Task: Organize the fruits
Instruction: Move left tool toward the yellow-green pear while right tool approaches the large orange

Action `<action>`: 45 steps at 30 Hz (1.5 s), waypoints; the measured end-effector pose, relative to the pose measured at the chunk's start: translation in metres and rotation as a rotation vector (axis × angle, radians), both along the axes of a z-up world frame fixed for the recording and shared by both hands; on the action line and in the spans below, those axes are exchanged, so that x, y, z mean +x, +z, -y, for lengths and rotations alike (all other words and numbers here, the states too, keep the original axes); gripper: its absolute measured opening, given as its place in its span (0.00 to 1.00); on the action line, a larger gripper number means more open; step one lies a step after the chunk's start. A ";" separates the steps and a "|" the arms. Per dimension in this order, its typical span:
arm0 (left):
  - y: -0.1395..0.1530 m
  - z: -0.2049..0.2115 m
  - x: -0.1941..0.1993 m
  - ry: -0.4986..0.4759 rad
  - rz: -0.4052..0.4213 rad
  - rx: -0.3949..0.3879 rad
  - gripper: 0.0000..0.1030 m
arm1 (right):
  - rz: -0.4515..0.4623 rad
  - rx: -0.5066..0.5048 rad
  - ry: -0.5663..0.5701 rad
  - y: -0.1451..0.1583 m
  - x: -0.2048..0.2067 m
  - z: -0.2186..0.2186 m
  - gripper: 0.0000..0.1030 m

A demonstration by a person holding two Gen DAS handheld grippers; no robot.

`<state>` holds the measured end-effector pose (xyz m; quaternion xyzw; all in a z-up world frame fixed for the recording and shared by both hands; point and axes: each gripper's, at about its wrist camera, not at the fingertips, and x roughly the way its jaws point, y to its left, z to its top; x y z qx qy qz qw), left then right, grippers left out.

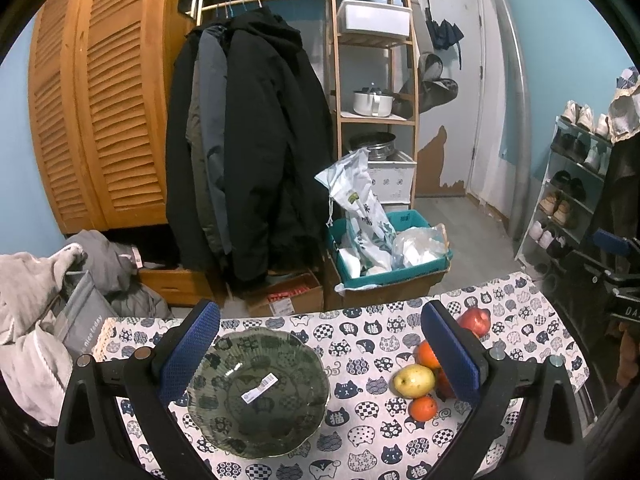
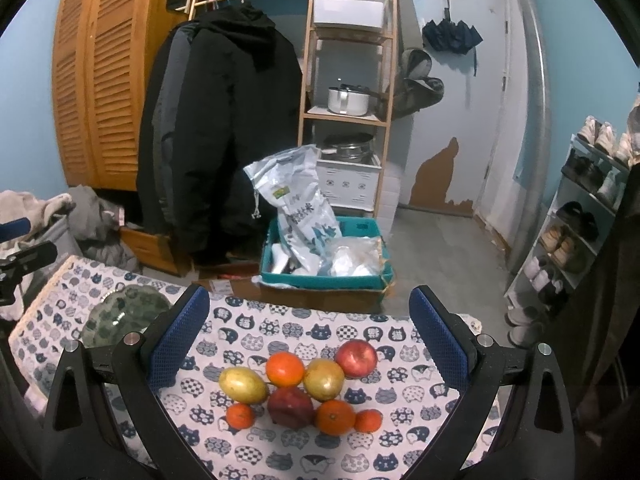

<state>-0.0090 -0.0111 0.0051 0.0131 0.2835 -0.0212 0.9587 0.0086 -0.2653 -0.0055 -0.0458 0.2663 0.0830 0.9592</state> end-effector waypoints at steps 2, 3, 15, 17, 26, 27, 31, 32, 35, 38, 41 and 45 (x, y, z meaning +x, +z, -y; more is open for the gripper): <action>-0.003 0.003 0.002 -0.010 -0.010 -0.001 0.99 | -0.008 -0.005 -0.011 -0.003 0.001 0.004 0.96; -0.005 0.005 0.003 -0.012 -0.015 0.000 0.99 | -0.017 -0.008 -0.017 -0.005 0.003 0.006 0.96; -0.038 0.019 0.021 -0.056 -0.145 -0.039 0.99 | -0.165 -0.065 -0.052 -0.048 0.017 0.025 0.96; -0.044 0.022 0.024 -0.061 -0.168 -0.041 0.99 | -0.193 -0.065 -0.057 -0.055 0.020 0.029 0.96; -0.073 0.045 0.039 -0.088 -0.266 -0.003 0.99 | -0.326 -0.050 -0.111 -0.091 0.034 0.053 0.93; -0.080 0.049 0.042 -0.091 -0.291 -0.001 0.99 | -0.338 -0.052 -0.117 -0.096 0.035 0.055 0.92; -0.098 0.061 0.050 -0.101 -0.344 0.022 0.99 | -0.391 -0.075 -0.117 -0.115 0.041 0.060 0.90; -0.101 0.063 0.051 -0.103 -0.352 0.020 0.99 | -0.403 -0.078 -0.113 -0.119 0.043 0.060 0.89; -0.110 0.071 0.058 -0.109 -0.382 0.025 0.99 | -0.447 -0.084 -0.094 -0.133 0.050 0.061 0.88; -0.115 0.078 0.062 -0.122 -0.392 0.041 0.99 | -0.479 -0.094 -0.078 -0.142 0.056 0.058 0.88; -0.124 0.087 0.068 -0.133 -0.407 0.054 0.99 | -0.506 -0.103 -0.062 -0.152 0.061 0.055 0.88; -0.144 0.094 0.079 -0.131 -0.461 0.049 0.99 | -0.547 -0.097 -0.048 -0.165 0.068 0.054 0.87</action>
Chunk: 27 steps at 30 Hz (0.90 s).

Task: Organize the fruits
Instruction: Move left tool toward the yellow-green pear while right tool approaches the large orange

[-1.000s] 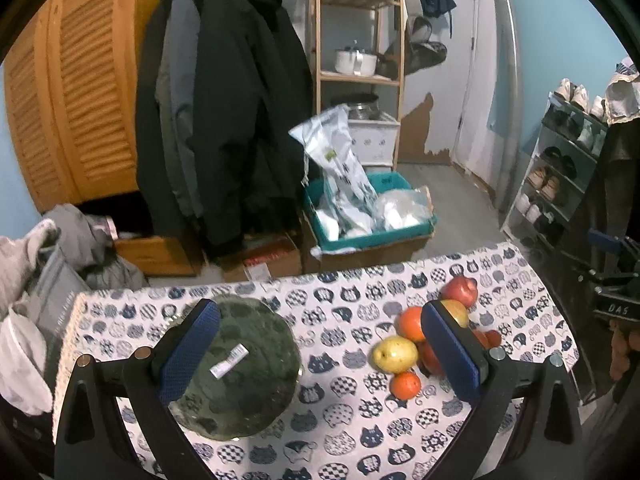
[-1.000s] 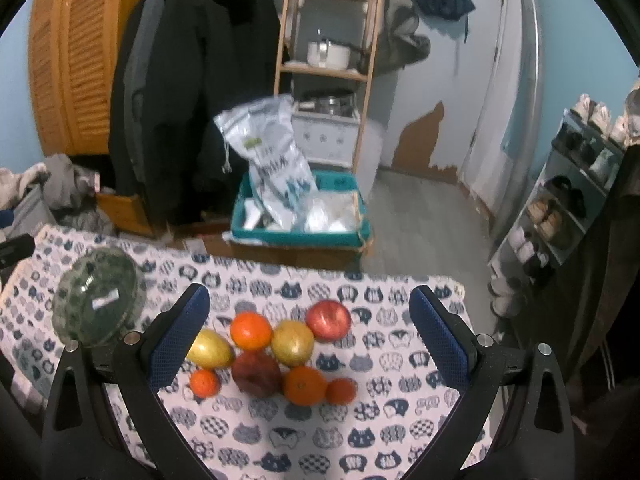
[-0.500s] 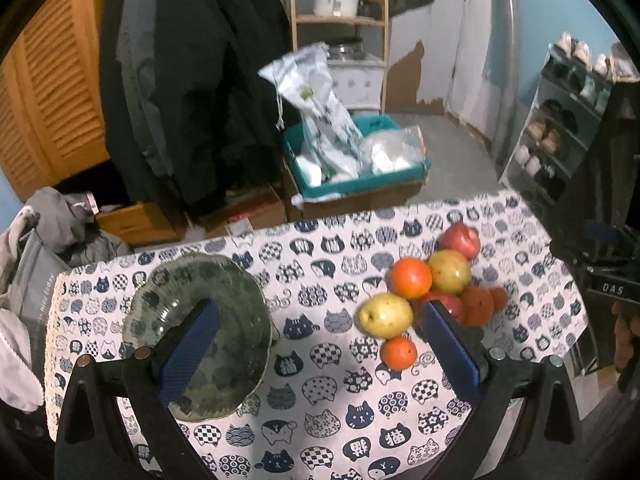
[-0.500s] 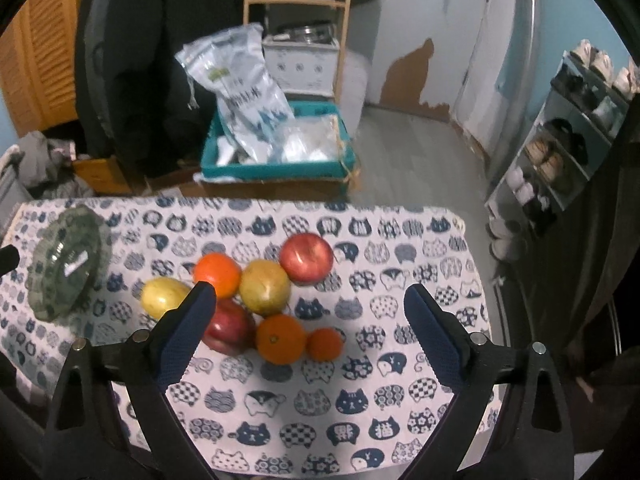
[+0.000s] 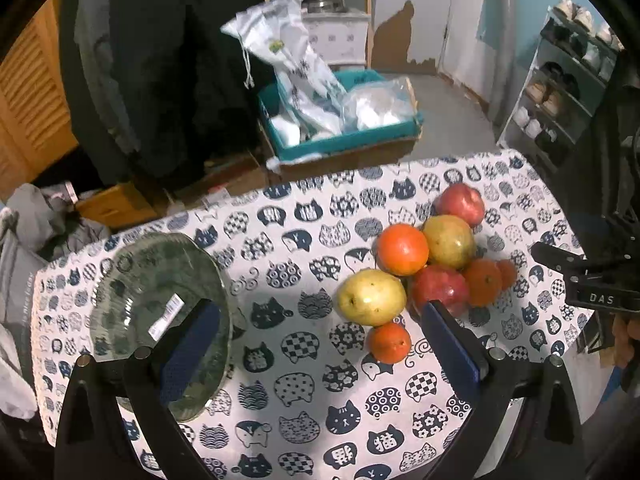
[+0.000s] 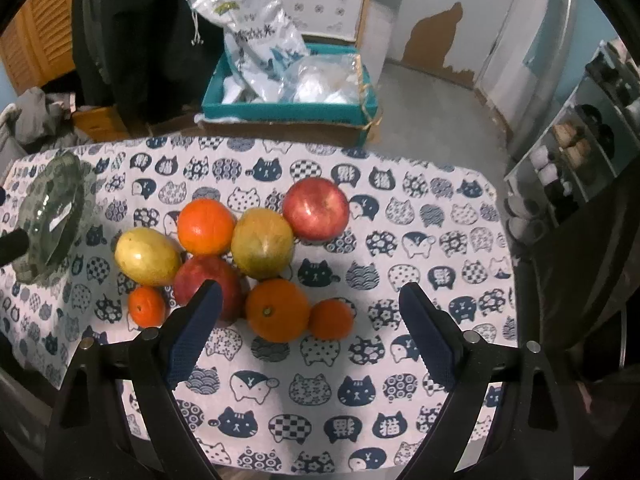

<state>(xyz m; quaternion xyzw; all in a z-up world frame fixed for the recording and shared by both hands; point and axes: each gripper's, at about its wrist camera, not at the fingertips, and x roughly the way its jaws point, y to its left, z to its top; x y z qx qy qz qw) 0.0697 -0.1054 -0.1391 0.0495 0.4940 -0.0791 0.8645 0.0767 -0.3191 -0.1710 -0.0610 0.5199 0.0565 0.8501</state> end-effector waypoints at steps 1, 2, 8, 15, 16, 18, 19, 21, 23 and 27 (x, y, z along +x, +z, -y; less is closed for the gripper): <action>-0.004 0.001 0.002 0.002 -0.010 -0.002 0.99 | -0.012 0.000 0.003 -0.004 0.002 0.000 0.85; -0.007 0.001 0.004 0.005 -0.019 -0.004 0.99 | -0.025 -0.002 0.008 -0.008 0.003 -0.001 0.84; -0.029 0.003 0.011 0.009 -0.046 -0.005 0.99 | -0.096 -0.042 0.050 -0.038 0.009 -0.004 0.83; -0.055 0.004 0.023 0.011 -0.117 -0.034 0.99 | -0.181 -0.057 0.109 -0.075 0.016 -0.009 0.77; -0.058 0.004 0.026 0.011 -0.127 -0.044 0.99 | -0.185 -0.058 0.119 -0.077 0.017 -0.010 0.77; -0.062 0.007 0.028 0.009 -0.134 -0.048 0.99 | -0.196 -0.060 0.139 -0.083 0.019 -0.013 0.77; -0.064 0.008 0.030 0.007 -0.136 -0.046 0.99 | -0.200 -0.061 0.148 -0.085 0.020 -0.014 0.77; -0.069 0.009 0.032 0.002 -0.142 -0.042 0.99 | -0.205 -0.073 0.171 -0.090 0.023 -0.017 0.77; -0.074 0.010 0.034 -0.001 -0.155 -0.043 0.99 | -0.218 -0.090 0.192 -0.096 0.024 -0.019 0.77; -0.084 0.011 0.039 0.000 -0.183 -0.053 0.99 | -0.231 -0.082 0.227 -0.102 0.027 -0.023 0.77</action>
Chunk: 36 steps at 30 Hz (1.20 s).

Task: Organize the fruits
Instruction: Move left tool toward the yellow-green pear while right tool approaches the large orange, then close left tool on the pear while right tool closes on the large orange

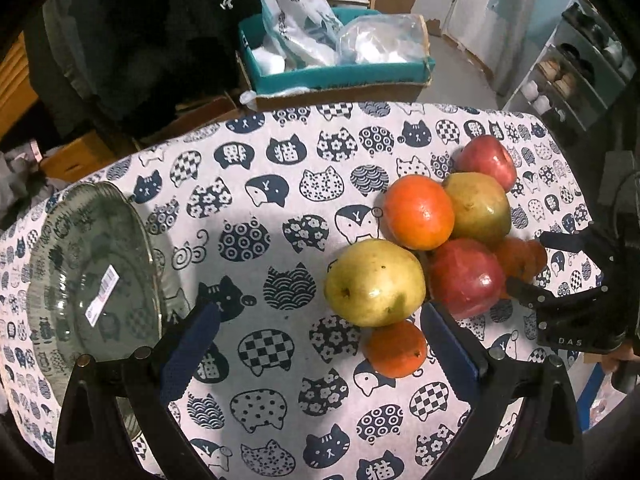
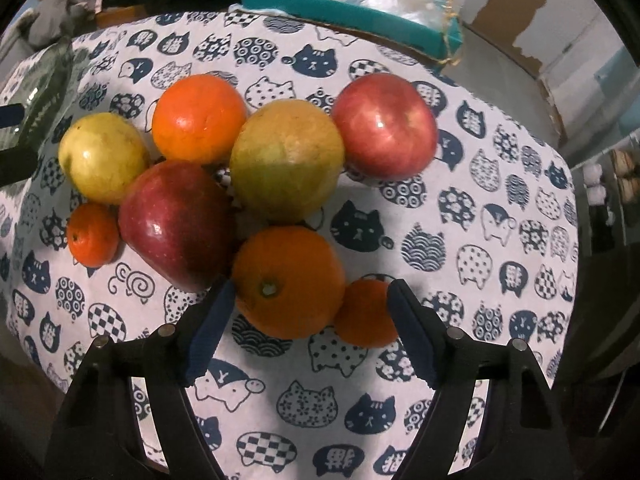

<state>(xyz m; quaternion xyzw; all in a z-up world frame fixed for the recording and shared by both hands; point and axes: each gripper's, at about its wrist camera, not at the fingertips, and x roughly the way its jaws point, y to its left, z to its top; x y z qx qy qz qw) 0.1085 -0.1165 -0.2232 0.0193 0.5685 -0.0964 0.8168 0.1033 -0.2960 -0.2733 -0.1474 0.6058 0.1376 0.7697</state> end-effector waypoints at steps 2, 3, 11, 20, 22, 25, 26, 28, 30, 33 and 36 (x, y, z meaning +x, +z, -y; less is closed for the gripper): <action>-0.003 0.000 0.002 0.001 -0.009 -0.009 0.98 | -0.004 -0.009 0.020 -0.003 0.001 -0.003 0.77; -0.005 0.000 0.004 0.002 -0.013 -0.013 0.98 | 0.000 -0.017 0.031 -0.005 0.001 -0.005 0.77; -0.017 0.006 0.009 -0.006 -0.045 -0.030 0.98 | 0.004 0.005 0.078 -0.008 0.001 -0.016 0.60; -0.024 0.016 0.017 -0.004 -0.068 -0.054 0.98 | -0.021 0.186 -0.138 0.004 0.009 0.023 0.59; -0.027 0.019 0.018 -0.007 -0.074 -0.052 0.98 | -0.027 0.224 -0.190 0.005 0.012 0.030 0.59; -0.033 0.024 0.019 -0.013 -0.085 -0.050 0.98 | -0.010 0.240 -0.228 0.006 0.010 0.031 0.58; -0.034 0.025 0.020 -0.015 -0.088 -0.048 0.98 | -0.005 0.240 -0.235 0.006 0.009 0.033 0.58; -0.037 0.027 0.020 -0.016 -0.092 -0.047 0.97 | 0.010 0.233 -0.256 0.008 0.005 0.035 0.58; -0.039 0.028 0.021 -0.015 -0.097 -0.049 0.92 | 0.029 0.230 -0.282 0.013 0.003 0.038 0.58; -0.042 0.029 0.023 -0.014 -0.118 -0.078 0.87 | 0.054 0.225 -0.308 0.018 0.000 0.037 0.58; -0.043 0.030 0.024 -0.015 -0.126 -0.102 0.79 | 0.074 0.206 -0.313 0.022 -0.001 0.036 0.58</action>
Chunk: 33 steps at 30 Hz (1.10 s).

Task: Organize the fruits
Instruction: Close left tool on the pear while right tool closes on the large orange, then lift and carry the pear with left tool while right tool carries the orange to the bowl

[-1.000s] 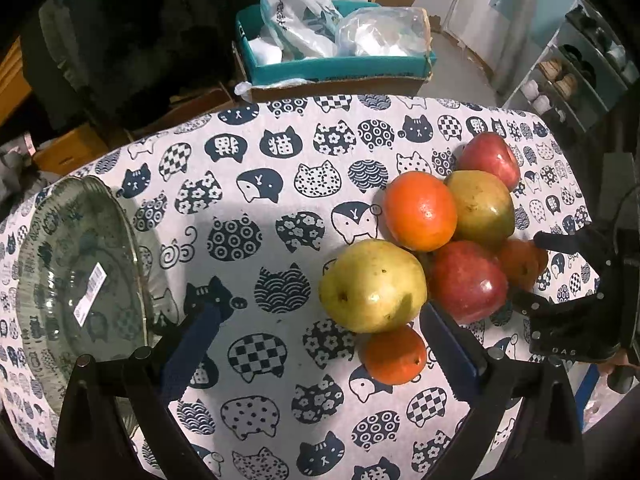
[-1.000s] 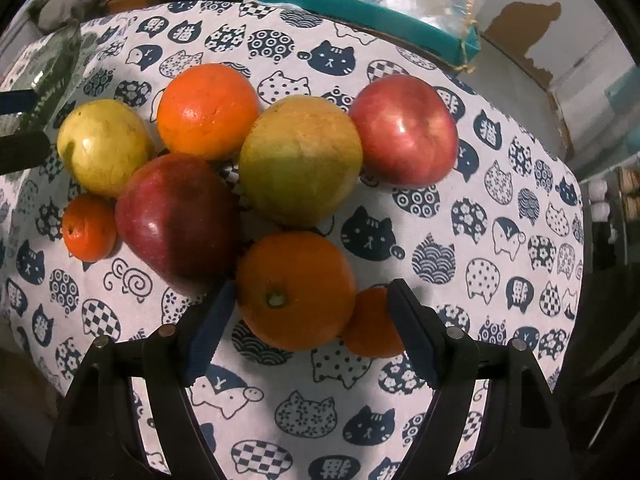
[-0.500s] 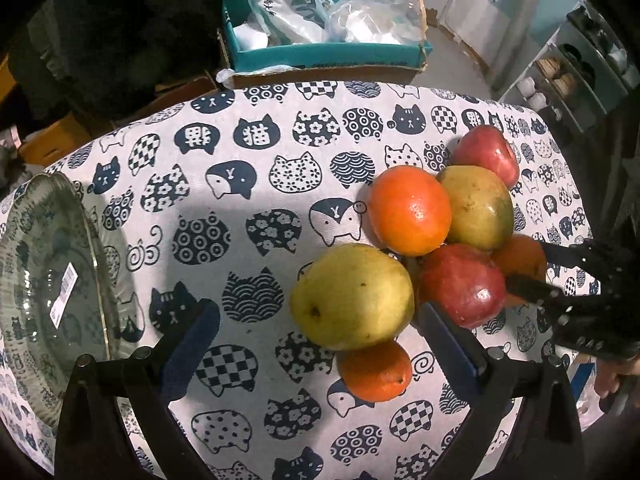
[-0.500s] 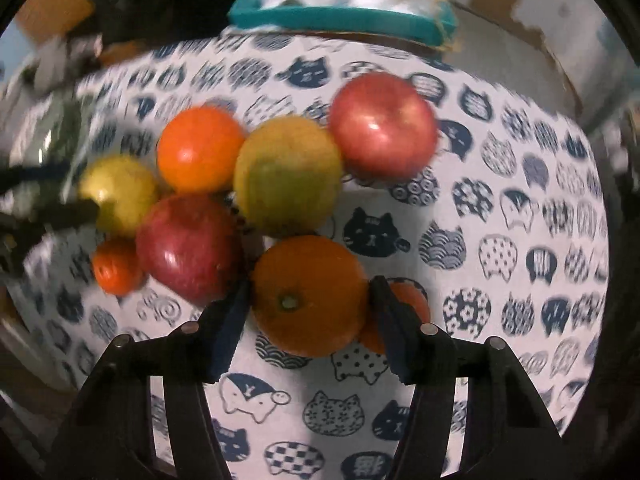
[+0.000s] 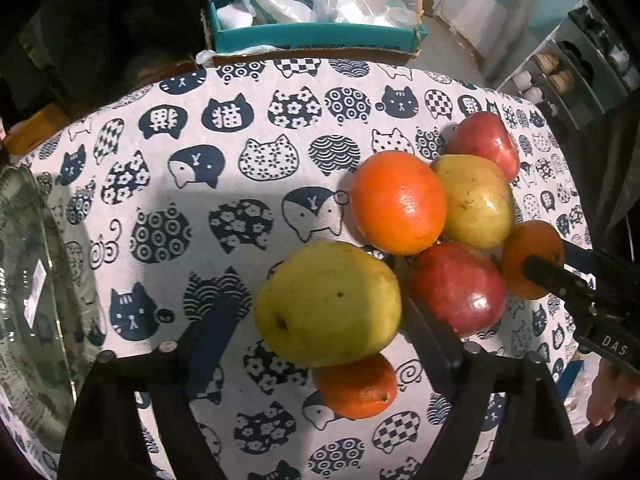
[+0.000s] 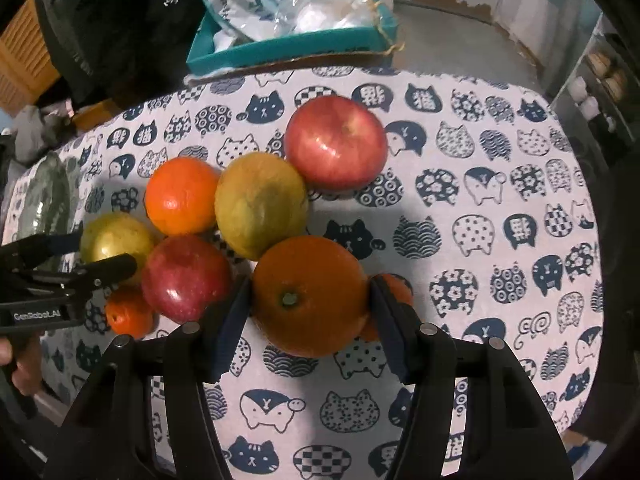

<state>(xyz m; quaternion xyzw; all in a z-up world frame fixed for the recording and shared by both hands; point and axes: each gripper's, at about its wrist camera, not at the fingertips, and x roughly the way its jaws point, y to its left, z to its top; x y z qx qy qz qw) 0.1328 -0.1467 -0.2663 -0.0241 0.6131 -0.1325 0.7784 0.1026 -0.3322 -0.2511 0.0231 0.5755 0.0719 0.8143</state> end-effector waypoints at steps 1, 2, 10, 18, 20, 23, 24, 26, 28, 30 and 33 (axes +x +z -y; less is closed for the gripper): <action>0.000 0.001 0.000 -0.005 -0.002 -0.010 0.74 | 0.006 -0.005 0.000 0.001 -0.001 0.000 0.58; 0.001 0.003 0.000 -0.012 -0.002 -0.017 0.71 | 0.009 -0.009 0.000 0.002 -0.001 0.000 0.58; 0.008 0.007 -0.008 -0.031 0.041 0.049 0.70 | 0.041 -0.035 -0.014 0.010 -0.004 -0.002 0.58; 0.029 -0.001 -0.020 -0.013 0.113 0.094 0.70 | 0.095 -0.046 -0.013 0.028 -0.006 -0.011 0.58; 0.036 -0.004 -0.022 -0.007 0.130 0.089 0.70 | 0.111 -0.046 -0.010 0.034 -0.007 -0.014 0.58; 0.047 -0.008 -0.026 0.005 0.155 0.084 0.70 | 0.132 -0.045 -0.009 0.042 -0.009 -0.016 0.58; 0.053 -0.010 -0.028 0.009 0.169 0.085 0.70 | 0.143 -0.046 -0.009 0.046 -0.010 -0.017 0.58; 0.059 -0.012 -0.030 0.013 0.187 0.090 0.70 | 0.157 -0.048 -0.010 0.051 -0.011 -0.019 0.58; 0.068 -0.015 -0.031 0.021 0.209 0.092 0.70 | 0.175 -0.047 -0.013 0.059 -0.012 -0.019 0.58; 0.076 -0.019 -0.033 0.029 0.230 0.092 0.70 | 0.195 -0.047 -0.016 0.066 -0.013 -0.019 0.58; 0.090 -0.024 -0.036 0.042 0.270 0.099 0.70 | 0.223 -0.054 -0.020 0.077 -0.016 -0.020 0.58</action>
